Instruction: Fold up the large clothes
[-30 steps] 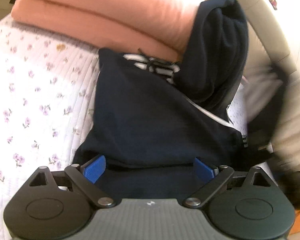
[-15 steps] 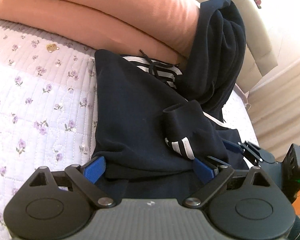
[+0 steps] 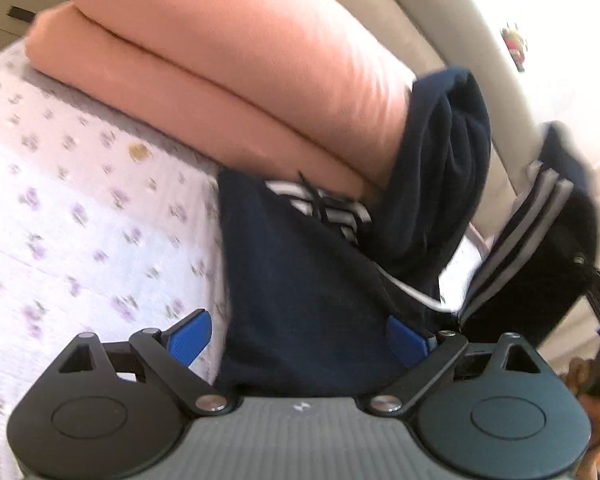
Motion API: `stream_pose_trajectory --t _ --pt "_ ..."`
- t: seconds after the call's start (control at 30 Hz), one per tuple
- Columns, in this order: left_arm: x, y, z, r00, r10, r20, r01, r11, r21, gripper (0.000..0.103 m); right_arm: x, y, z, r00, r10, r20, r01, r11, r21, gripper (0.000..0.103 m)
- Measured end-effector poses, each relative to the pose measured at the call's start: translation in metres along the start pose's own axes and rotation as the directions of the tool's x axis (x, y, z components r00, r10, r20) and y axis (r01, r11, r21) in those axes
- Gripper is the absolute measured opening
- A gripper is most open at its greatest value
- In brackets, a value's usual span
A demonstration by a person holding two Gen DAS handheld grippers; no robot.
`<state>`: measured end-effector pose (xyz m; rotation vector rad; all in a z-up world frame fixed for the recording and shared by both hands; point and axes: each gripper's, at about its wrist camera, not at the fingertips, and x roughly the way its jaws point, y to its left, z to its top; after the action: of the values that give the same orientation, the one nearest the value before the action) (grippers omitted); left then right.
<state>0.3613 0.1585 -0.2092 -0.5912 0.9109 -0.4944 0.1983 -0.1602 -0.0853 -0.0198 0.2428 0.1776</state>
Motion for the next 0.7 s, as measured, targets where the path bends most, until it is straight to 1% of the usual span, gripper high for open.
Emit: stream_pose_trajectory --t 0.03,0.07,0.1,0.13,0.17,0.2,0.23,0.27,0.3,0.37,0.4,0.47,0.5,0.53,0.57,0.6,0.63,0.67,0.7 --pt "-0.002 0.001 0.001 1.000 -0.006 0.009 0.006 1.000 -0.009 0.096 0.003 0.013 -0.001 1.000 0.016 -0.016 -0.018 0.997 -0.070 0.056" --pt "-0.004 0.002 0.002 1.000 -0.010 0.014 0.010 1.000 -0.018 0.096 0.013 0.027 -0.009 0.996 0.043 -0.078 -0.054 0.989 -0.137 0.073" --pt "-0.004 0.004 0.003 1.000 -0.010 0.016 0.010 1.000 -0.025 0.096 0.023 0.038 -0.020 0.982 0.075 -0.170 -0.105 0.979 -0.176 0.092" --pt "-0.005 0.005 0.004 1.000 -0.007 0.017 0.007 1.000 -0.027 0.096 0.038 0.051 -0.037 0.945 0.118 -0.305 -0.186 0.961 -0.207 0.091" --pt "-0.005 0.006 0.005 1.000 -0.001 0.018 0.002 1.000 -0.029 0.096 0.048 0.062 -0.054 0.896 0.150 -0.418 -0.259 0.941 -0.218 0.090" --pt "-0.006 0.007 0.005 1.000 0.004 0.018 -0.004 1.000 -0.031 0.096 0.053 0.069 -0.069 0.856 0.154 -0.493 -0.296 0.929 -0.223 0.087" --pt "-0.006 0.008 0.006 1.000 0.005 0.019 -0.005 0.999 -0.034 0.096 0.052 0.072 -0.077 0.845 0.152 -0.513 -0.298 0.930 -0.215 0.088" --pt "-0.007 0.009 0.007 1.000 0.002 0.019 -0.001 0.999 -0.038 0.096 0.050 0.070 -0.080 0.842 0.161 -0.514 -0.292 0.938 -0.185 0.089" --pt "-0.007 0.009 0.007 1.000 -0.005 0.021 0.006 0.999 -0.043 0.096 0.049 0.063 -0.079 0.839 0.188 -0.510 -0.282 0.953 -0.112 0.091" --pt "-0.007 0.009 0.008 1.000 -0.011 0.022 0.012 0.999 -0.048 0.096 0.052 0.039 -0.077 0.843 0.225 -0.489 -0.235 0.971 0.041 0.092" --pt "-0.007 0.009 0.008 1.000 -0.011 0.021 0.012 0.999 -0.048 0.096 0.058 0.026 -0.077 0.846 0.226 -0.484 -0.209 0.974 0.089 0.092" --pt "-0.007 0.009 0.007 1.000 -0.009 0.019 0.010 0.999 -0.045 0.096 0.067 0.018 -0.080 0.852 0.206 -0.481 -0.152 0.977 0.150 0.093" --pt "-0.006 0.010 0.007 1.000 -0.008 0.017 0.009 0.999 -0.044 0.096 0.070 0.013 -0.078 0.854 0.200 -0.480 -0.136 0.977 0.165 0.093" --pt "-0.005 0.010 0.008 1.000 -0.006 0.013 0.007 0.999 -0.045 0.096 0.078 0.013 -0.081 0.847 0.203 -0.492 -0.132 0.976 0.175 0.096" --pt "-0.004 0.010 0.007 1.000 -0.004 0.010 0.004 0.999 -0.045 0.096 0.089 0.017 -0.087 0.829 0.198 -0.523 -0.131 0.978 0.162 0.096" --pt "-0.003 0.010 0.007 1.000 0.002 0.005 -0.002 0.999 -0.043 0.096 0.102 0.023 -0.096 0.793 0.174 -0.584 -0.114 0.984 0.139 0.097" --pt "-0.002 0.011 0.007 1.000 0.008 0.001 -0.008 0.999 -0.039 0.096 0.117 0.028 -0.110 0.722 0.140 -0.677 -0.083 0.990 0.116 0.100" --pt "0.000 0.011 0.006 1.000 0.016 -0.003 -0.016 0.999 -0.034 0.096 0.124 0.030 -0.119 0.695 0.126 -0.708 -0.064 0.991 0.113 0.103" --pt "0.001 0.011 0.006 1.000 0.026 -0.006 -0.026 0.999 -0.029 0.096 0.121 0.030 -0.118 0.730 0.134 -0.670 -0.066 0.990 0.126 0.103"
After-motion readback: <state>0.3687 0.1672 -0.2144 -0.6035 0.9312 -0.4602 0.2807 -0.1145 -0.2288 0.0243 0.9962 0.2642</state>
